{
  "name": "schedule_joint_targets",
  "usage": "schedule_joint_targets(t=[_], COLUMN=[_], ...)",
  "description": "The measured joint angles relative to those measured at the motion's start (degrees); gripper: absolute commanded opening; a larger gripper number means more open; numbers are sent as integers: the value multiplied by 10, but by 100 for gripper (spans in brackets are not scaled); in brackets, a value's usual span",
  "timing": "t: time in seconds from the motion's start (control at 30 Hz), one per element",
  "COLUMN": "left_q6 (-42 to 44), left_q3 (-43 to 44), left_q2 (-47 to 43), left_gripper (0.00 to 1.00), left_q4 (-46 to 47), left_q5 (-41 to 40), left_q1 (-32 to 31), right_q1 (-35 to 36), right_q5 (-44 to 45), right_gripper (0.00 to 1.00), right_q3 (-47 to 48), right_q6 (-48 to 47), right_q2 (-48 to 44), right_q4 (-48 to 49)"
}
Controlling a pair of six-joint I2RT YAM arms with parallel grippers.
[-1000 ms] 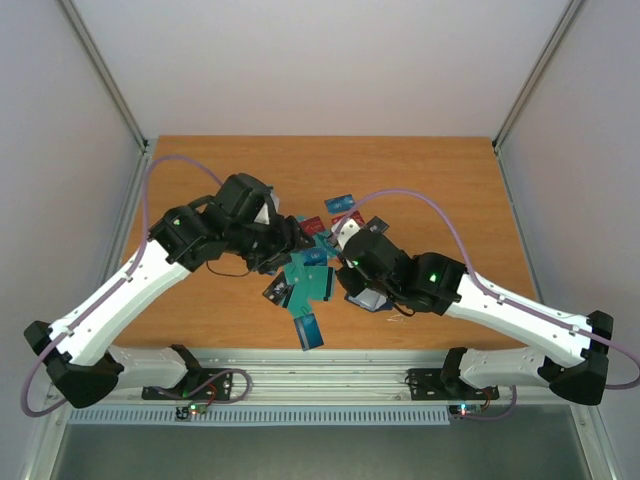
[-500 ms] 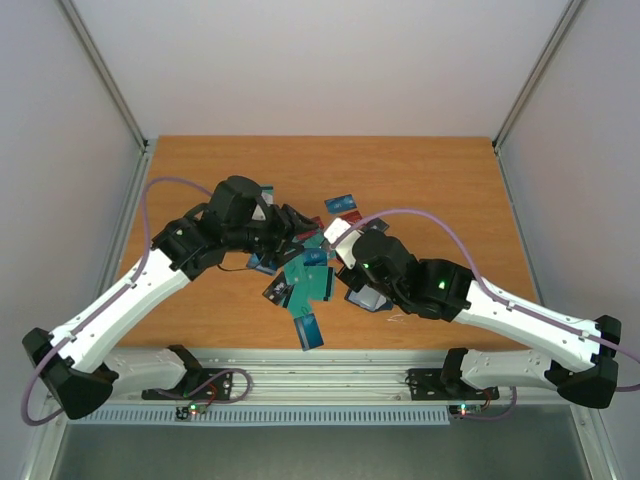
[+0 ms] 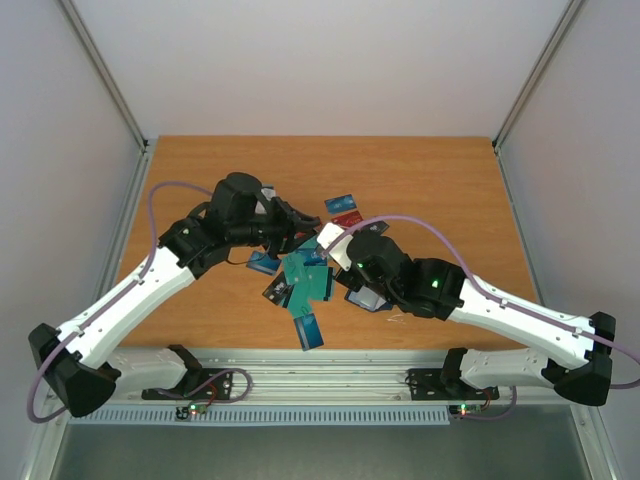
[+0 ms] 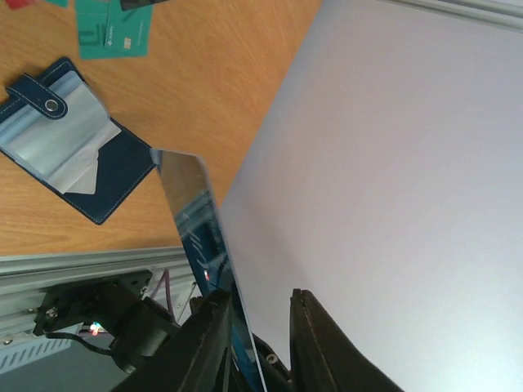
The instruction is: Put the credit cards into the card holder
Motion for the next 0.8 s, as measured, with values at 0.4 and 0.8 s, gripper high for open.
schedule_joint_targets(t=[0.4,0.8], left_q6=[3,69], left_q3=[3,3], left_q2=[33,33], left_gripper=[0,0], left_q4=[2,29], left_q5=[30,67], left_q1=[1,37], right_q1=[0,-4], right_q5=[18,11], right_gripper=[6,95], right_q3=[0,53], right_q6=[-32,147], right_q2=[1,5], right_q4=[3,-129])
